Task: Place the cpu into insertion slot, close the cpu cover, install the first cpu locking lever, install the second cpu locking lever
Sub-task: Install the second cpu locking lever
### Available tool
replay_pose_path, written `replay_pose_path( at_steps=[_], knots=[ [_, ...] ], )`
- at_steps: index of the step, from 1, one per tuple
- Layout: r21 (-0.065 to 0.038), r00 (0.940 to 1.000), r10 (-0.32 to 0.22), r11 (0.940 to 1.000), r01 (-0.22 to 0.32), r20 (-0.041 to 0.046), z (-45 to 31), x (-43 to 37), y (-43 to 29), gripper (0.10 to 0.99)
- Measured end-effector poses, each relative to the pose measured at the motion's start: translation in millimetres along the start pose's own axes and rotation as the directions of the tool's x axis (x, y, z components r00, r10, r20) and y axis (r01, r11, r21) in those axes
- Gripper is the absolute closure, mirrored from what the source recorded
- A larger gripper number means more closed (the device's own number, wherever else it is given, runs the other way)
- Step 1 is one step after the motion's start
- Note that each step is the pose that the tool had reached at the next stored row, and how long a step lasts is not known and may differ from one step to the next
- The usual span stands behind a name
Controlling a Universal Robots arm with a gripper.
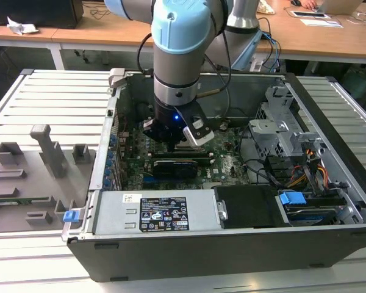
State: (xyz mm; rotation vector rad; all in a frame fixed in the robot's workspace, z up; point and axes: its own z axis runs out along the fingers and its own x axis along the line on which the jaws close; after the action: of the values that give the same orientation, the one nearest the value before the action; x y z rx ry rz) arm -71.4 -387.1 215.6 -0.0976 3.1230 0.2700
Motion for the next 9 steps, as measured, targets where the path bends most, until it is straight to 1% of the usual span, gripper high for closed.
replay_pose_path(
  at_steps=[4,6,7,9],
  knots=[
    [-0.015,1.0000,0.000,0.9999,0.000,0.0014,6.9,2.5,-2.0,0.980],
    [-0.021,1.0000,0.000,0.9998,0.000,0.0017,8.4,2.6,-2.5,0.980],
    [-0.027,1.0000,0.000,0.9996,0.000,0.0021,9.4,2.6,-2.7,0.980],
    [-0.034,1.0000,0.000,0.9994,0.000,0.0026,11.8,3.0,-3.1,0.980]
  ],
)
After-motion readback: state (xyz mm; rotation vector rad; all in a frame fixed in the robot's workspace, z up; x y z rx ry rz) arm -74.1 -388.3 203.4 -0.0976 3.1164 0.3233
